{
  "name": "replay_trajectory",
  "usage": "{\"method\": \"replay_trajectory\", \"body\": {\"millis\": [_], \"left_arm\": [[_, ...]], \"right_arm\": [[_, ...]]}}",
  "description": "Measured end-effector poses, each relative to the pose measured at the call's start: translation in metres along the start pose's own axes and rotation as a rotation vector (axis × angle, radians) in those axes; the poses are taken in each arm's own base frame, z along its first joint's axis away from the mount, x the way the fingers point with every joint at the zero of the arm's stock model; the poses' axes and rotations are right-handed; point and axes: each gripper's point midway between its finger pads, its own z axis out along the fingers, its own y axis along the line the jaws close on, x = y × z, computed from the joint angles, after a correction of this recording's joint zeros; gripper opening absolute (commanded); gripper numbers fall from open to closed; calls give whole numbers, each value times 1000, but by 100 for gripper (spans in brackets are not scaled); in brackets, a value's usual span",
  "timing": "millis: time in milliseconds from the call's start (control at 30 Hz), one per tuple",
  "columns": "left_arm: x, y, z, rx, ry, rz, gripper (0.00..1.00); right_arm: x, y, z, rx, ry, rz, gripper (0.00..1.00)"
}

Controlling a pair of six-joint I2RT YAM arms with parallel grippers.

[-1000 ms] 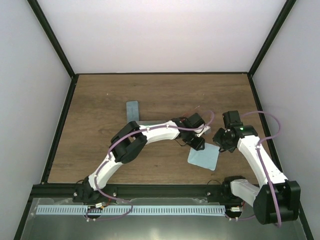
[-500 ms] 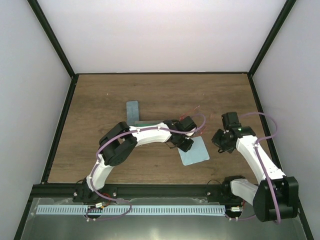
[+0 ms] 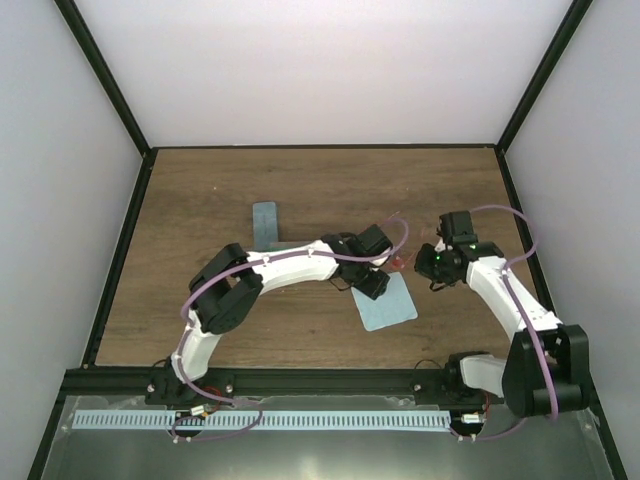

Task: Organize the sunglasses
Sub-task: Adjust the glasses cleaning cloth at the center of the board.

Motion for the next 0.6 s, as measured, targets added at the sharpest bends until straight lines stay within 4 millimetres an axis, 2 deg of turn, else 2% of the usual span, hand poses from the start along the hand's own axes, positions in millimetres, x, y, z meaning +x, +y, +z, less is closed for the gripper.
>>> {"method": "replay_trajectory", "body": {"millis": [133, 167, 233, 300, 400, 467, 600], "left_arm": [[-23, -1, -33, 1, -91, -23, 67], [-29, 1, -43, 0, -116, -38, 73], [-38, 11, -58, -10, -159, -77, 89], [-40, 33, -72, -38, -194, -145, 99], [-31, 72, -84, -94, -208, -242, 100], [-29, 90, -90, -120, -219, -293, 100], [-33, 97, -96, -124, -244, -324, 100]], "right_arm": [[2, 11, 10, -56, 18, -38, 9], [5, 11, 13, -65, 25, -41, 8], [16, 7, 22, -70, 52, -39, 8], [29, 1, 31, -64, 87, -31, 8], [51, -8, 43, -52, 148, -17, 8], [62, -11, 46, -46, 176, -11, 8], [73, -9, 48, -43, 202, 2, 9]]}}
